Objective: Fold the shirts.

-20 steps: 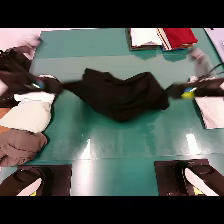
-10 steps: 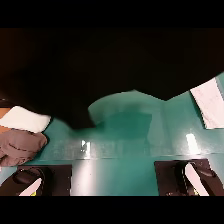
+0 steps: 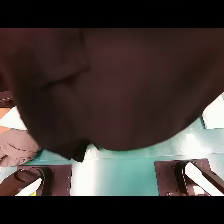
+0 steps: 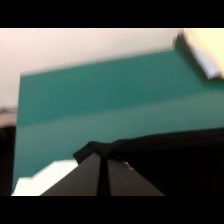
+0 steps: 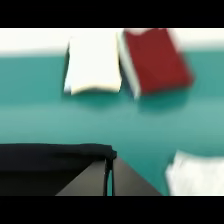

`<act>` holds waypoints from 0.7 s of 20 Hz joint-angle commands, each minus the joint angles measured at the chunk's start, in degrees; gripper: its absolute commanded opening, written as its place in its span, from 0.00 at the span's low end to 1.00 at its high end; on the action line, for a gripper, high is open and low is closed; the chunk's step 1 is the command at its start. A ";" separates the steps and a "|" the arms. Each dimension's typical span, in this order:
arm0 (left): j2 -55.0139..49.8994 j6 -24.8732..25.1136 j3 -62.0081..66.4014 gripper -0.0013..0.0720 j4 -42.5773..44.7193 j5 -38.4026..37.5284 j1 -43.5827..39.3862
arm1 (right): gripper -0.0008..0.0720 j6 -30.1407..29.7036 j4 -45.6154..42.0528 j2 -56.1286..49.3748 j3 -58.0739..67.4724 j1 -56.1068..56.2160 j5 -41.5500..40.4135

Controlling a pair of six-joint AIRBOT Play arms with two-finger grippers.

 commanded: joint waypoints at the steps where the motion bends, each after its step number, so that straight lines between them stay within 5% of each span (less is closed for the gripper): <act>1: -10.99 0.74 -7.50 0.05 0.61 -0.28 0.07 | 0.03 0.26 -3.98 -7.80 -9.16 5.40 2.16; 8: -35.12 2.10 -10.21 0.05 0.52 11.74 0.90 | 0.03 0.26 -9.64 -29.59 -16.61 15.50 -6.45; 14: -36.83 2.27 -9.42 0.05 -4.76 12.09 7.41 | 0.03 -0.15 -9.84 -38.47 -4.11 16.02 -5.88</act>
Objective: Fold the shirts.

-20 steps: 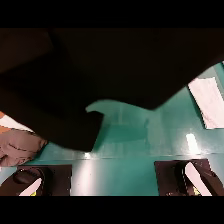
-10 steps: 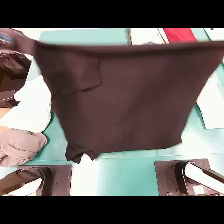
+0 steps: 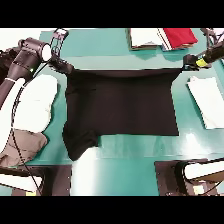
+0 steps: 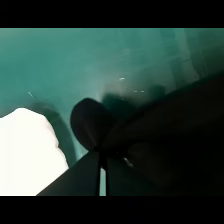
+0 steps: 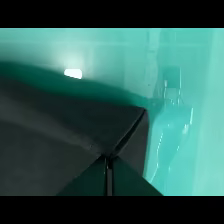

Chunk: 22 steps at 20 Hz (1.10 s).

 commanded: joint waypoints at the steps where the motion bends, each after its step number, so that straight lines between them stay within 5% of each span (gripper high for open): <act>1: -1.38 1.99 0.28 0.05 -6.40 -2.03 3.56 | 0.03 -1.36 -0.37 -3.30 4.70 0.17 1.05; 5: -1.44 10.05 -1.68 0.05 -14.43 -8.11 4.46 | 0.03 -2.64 -0.44 -0.17 -3.23 -2.10 2.86; 16: -1.36 8.28 -15.56 0.05 -16.48 -8.11 4.46 | 0.04 -2.97 0.24 4.33 -24.61 -0.63 -5.49; 17: -1.14 7.72 -15.47 0.28 -16.33 -8.31 4.46 | 0.16 -2.97 0.26 4.46 -24.59 -0.24 -5.49; 18: -0.72 6.54 -15.26 0.68 -16.15 -8.79 4.57 | 0.50 -2.97 0.26 4.57 -24.59 0.24 -5.49; 19: 0.50 5.64 -15.23 0.76 -15.69 -9.27 4.57 | 0.59 -2.97 0.22 4.92 -24.59 0.50 -5.38; 22: 7.89 3.65 -16.50 0.76 -13.20 -11.34 4.57 | 0.58 -2.99 0.13 8.52 -24.63 0.28 -3.02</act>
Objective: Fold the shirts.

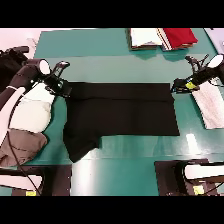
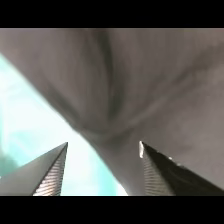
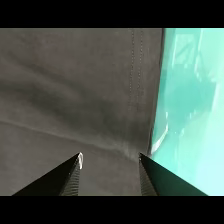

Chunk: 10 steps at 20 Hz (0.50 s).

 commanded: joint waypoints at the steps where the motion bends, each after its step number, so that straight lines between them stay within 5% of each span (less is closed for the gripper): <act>1: 8.46 -3.56 -3.43 0.76 1.90 -2.10 0.07 | 0.58 -0.07 -0.02 4.26 -0.37 0.24 3.56; 10: 34.77 -11.28 -40.41 0.76 -7.45 -1.84 0.07 | 0.58 -1.03 0.09 18.10 -0.37 3.30 6.91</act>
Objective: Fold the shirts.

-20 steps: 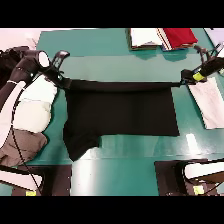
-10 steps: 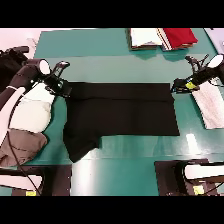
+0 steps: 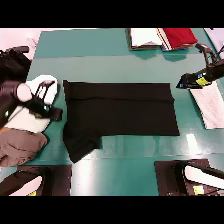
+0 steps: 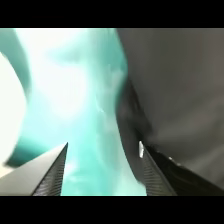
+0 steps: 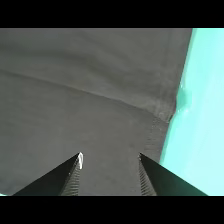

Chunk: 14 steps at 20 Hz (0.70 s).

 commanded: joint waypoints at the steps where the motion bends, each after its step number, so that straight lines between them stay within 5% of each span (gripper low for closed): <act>1: 7.32 -1.88 -12.31 0.76 -8.44 3.21 -0.04 | 0.58 -0.11 0.02 3.52 -0.02 1.73 0.26; 9: 7.67 -1.79 -19.61 0.75 -15.89 11.17 -0.04 | 0.58 -0.09 -0.02 5.01 -3.37 1.09 2.01; 10: 7.67 -1.79 -19.61 0.52 -15.89 11.67 -0.04 | 0.58 -0.09 -0.02 6.19 -6.54 -0.28 1.88; 11: 7.69 -1.42 -19.58 0.17 -15.78 12.07 -0.04 | 0.58 -0.11 -0.07 7.52 -10.03 -2.03 1.86; 12: 7.76 -1.16 -19.50 0.05 -15.34 12.39 -0.04 | 0.58 -0.11 -0.39 8.96 -14.10 -4.63 1.95; 14: 7.98 -1.16 -18.53 0.05 -14.47 11.82 -0.04 | 0.58 -0.87 -0.52 11.37 -22.03 -11.02 2.25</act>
